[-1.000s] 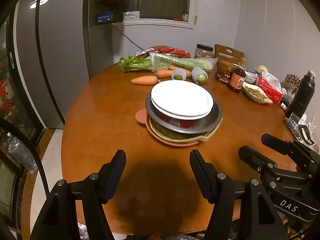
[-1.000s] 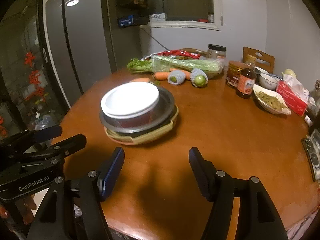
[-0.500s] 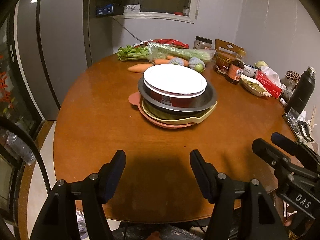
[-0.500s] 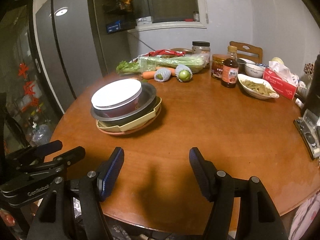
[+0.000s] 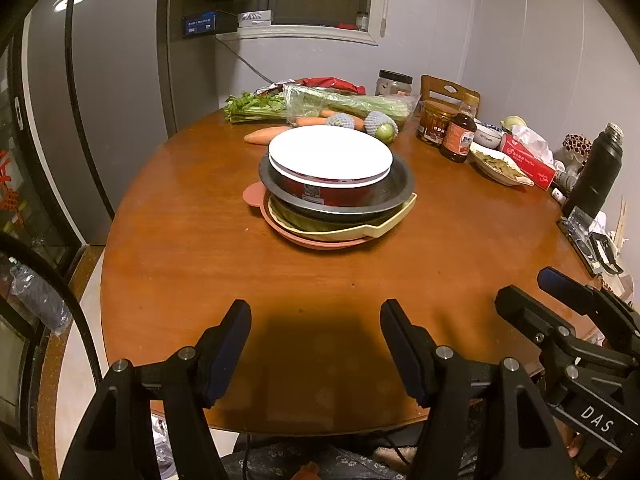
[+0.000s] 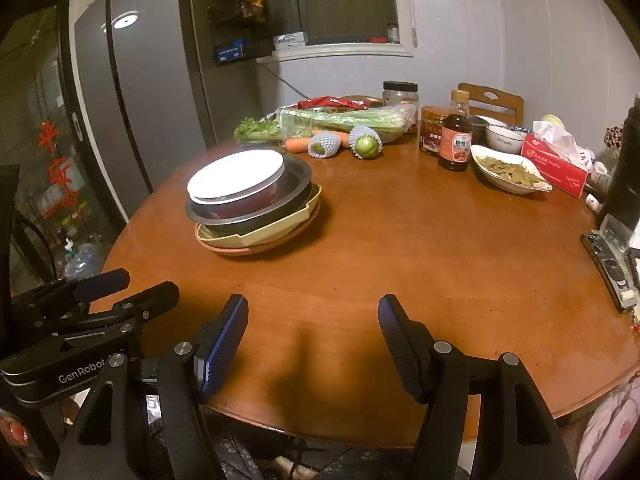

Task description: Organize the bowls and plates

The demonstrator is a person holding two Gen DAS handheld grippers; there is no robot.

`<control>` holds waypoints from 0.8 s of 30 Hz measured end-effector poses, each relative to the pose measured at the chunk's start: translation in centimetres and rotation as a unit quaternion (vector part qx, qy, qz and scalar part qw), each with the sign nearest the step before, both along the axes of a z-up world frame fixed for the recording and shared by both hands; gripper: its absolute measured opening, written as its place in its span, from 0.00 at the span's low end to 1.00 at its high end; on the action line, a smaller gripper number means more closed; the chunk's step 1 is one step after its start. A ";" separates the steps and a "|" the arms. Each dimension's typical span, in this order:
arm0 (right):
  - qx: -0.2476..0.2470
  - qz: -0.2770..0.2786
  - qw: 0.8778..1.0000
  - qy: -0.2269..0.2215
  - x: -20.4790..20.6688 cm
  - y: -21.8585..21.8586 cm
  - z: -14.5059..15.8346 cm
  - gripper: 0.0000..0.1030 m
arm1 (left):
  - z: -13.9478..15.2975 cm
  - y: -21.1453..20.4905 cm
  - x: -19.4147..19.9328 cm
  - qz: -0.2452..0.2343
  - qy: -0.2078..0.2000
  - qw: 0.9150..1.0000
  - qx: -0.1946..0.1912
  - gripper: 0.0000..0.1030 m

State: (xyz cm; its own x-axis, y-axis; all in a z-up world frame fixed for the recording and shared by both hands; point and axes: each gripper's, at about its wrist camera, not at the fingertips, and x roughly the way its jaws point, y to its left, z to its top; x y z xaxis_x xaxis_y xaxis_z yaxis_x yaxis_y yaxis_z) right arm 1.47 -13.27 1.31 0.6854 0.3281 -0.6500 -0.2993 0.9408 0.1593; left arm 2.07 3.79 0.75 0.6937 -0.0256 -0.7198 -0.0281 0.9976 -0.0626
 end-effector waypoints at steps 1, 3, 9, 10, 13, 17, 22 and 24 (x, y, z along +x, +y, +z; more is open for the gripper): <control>0.000 -0.001 1.000 0.000 0.0 0.0 0.0 0.67 | 0.0 0.0 0.0 0.000 0.000 1.000 0.000 0.65; 0.000 0.000 1.000 0.000 0.0 0.0 0.0 0.67 | 0.0 0.0 0.0 -0.001 0.001 1.000 0.000 0.65; 0.001 0.001 1.000 0.001 0.0 0.0 -0.1 0.67 | -0.1 0.1 -0.1 0.000 0.000 1.000 0.000 0.65; 0.002 0.001 1.000 0.001 0.0 0.0 -0.1 0.67 | -0.1 0.0 -0.1 -0.001 0.000 1.000 0.000 0.65; 0.002 0.001 1.000 0.001 0.1 -0.1 -0.1 0.67 | -0.1 0.0 -0.1 -0.002 0.001 1.000 0.000 0.65; 0.001 0.001 1.000 0.002 0.0 -0.1 -0.1 0.67 | -0.1 0.1 -0.2 0.001 0.001 1.000 0.000 0.65; 0.000 0.000 1.000 0.002 -0.1 -0.1 -0.1 0.67 | -0.1 0.1 -0.2 -0.001 0.001 1.000 0.002 0.65; -0.001 0.000 1.000 0.003 -0.2 -0.1 -0.1 0.67 | 0.0 0.1 -0.2 -0.002 0.001 1.000 0.001 0.65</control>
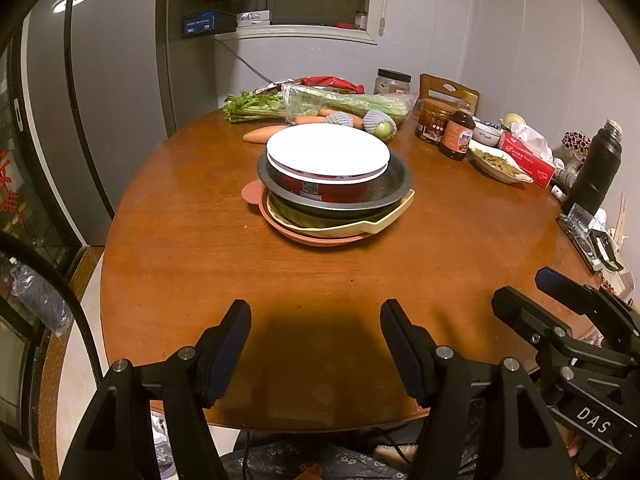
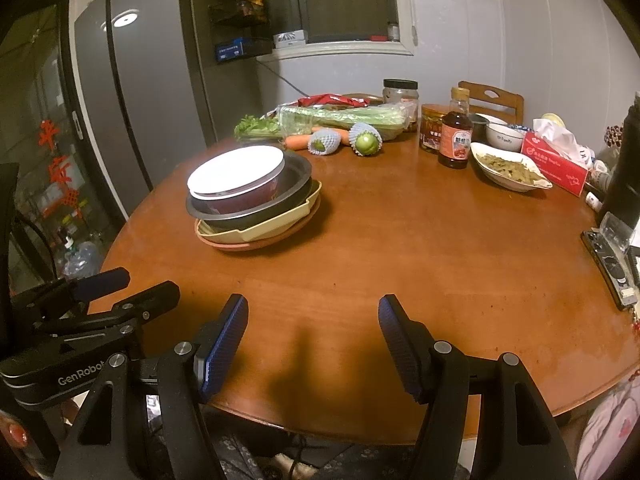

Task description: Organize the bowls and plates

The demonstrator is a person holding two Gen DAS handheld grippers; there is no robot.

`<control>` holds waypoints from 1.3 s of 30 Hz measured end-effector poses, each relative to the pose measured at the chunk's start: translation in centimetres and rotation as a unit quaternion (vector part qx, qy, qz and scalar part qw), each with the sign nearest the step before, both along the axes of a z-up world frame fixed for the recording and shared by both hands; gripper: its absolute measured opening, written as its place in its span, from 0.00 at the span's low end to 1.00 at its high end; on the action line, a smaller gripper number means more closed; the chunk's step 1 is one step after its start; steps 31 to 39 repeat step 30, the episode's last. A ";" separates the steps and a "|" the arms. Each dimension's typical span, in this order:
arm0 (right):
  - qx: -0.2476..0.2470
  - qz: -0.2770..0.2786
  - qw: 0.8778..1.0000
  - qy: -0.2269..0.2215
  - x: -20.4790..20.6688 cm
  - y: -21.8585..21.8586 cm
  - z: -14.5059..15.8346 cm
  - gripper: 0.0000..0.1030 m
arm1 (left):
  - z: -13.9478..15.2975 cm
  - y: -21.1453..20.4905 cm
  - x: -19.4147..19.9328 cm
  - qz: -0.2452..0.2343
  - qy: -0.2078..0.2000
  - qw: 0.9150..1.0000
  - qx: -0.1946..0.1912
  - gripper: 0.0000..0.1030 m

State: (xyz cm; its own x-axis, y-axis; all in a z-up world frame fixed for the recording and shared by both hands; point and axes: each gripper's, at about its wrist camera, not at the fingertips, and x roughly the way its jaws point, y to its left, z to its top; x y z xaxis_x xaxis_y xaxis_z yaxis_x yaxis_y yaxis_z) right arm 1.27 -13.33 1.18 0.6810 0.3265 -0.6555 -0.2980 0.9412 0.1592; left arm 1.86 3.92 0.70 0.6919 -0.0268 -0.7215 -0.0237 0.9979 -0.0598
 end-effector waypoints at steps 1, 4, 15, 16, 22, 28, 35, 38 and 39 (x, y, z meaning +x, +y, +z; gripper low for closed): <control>0.000 0.000 1.000 0.000 0.0 0.0 0.0 0.67 | 0.0 -0.1 0.0 -0.001 0.001 1.000 -0.001 0.65; 0.000 0.000 1.000 -0.001 -0.1 0.0 0.0 0.67 | -0.1 -0.2 0.0 -0.001 0.002 1.000 0.000 0.65; -0.005 0.000 1.000 -0.001 0.0 0.1 0.0 0.68 | -0.3 -0.4 0.2 -0.004 0.006 1.000 0.003 0.65; -0.005 0.000 1.000 -0.001 0.0 0.0 0.0 0.68 | -0.3 -0.5 0.2 -0.005 0.007 1.000 0.004 0.65; -0.003 0.000 1.000 0.000 0.0 0.0 -0.1 0.68 | -0.7 -0.7 0.3 -0.003 0.011 1.000 0.014 0.65; -0.004 0.000 1.000 0.003 0.3 -0.3 -0.6 0.68 | -1.1 -0.6 0.9 -0.005 0.012 1.000 0.005 0.65; -0.007 0.004 1.000 0.009 0.7 -0.4 -1.0 0.68 | -1.1 -0.1 1.3 -0.001 0.007 1.000 -0.007 0.65; -0.007 0.004 1.000 0.009 0.7 -0.4 -1.0 0.68 | -1.1 -0.1 1.3 -0.001 0.007 1.000 -0.007 0.65; -0.007 0.004 1.000 0.009 0.7 -0.4 -1.0 0.68 | -1.1 -0.1 1.3 -0.001 0.007 1.000 -0.007 0.65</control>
